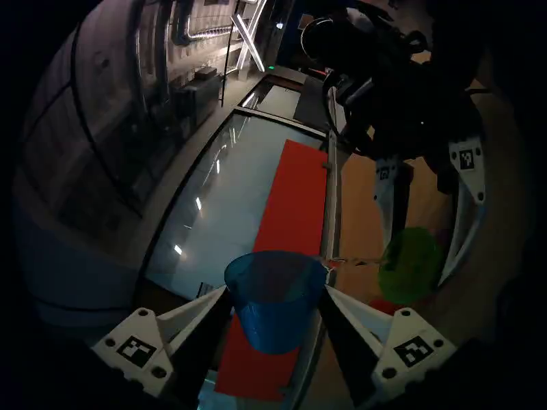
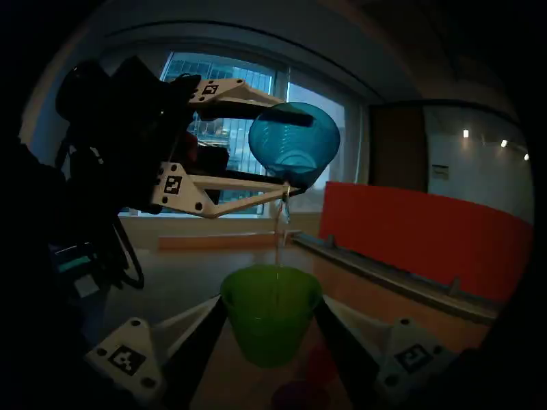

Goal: Pour water

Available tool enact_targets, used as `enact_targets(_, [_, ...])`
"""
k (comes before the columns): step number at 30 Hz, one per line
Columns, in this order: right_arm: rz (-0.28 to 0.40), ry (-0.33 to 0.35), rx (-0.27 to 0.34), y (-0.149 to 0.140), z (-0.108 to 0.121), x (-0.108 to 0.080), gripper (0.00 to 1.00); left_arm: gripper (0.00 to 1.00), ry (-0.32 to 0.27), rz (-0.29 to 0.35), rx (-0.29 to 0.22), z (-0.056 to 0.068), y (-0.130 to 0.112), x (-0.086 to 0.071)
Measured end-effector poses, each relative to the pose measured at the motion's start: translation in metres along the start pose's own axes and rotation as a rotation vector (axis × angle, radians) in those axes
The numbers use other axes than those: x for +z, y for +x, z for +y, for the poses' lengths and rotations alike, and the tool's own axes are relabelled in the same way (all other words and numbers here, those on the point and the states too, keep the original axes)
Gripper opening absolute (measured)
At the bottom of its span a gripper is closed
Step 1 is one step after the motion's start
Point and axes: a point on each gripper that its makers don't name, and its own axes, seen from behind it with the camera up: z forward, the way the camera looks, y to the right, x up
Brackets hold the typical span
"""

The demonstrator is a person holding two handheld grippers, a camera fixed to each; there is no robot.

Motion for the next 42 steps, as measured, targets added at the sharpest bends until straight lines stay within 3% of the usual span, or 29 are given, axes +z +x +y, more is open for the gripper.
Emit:
enact_targets(24, [0.012, -0.002, 0.0, 0.001, -0.002, -0.001, 0.9, 0.84, 0.021, -0.01, 0.137, -0.014, 0.007, -0.004])
enact_targets(42, [0.031, -0.01, 0.004, 0.006, 0.001, -0.006, 0.9, 0.84, 0.036, -0.007, 0.246, -0.008, 0.021, -0.007])
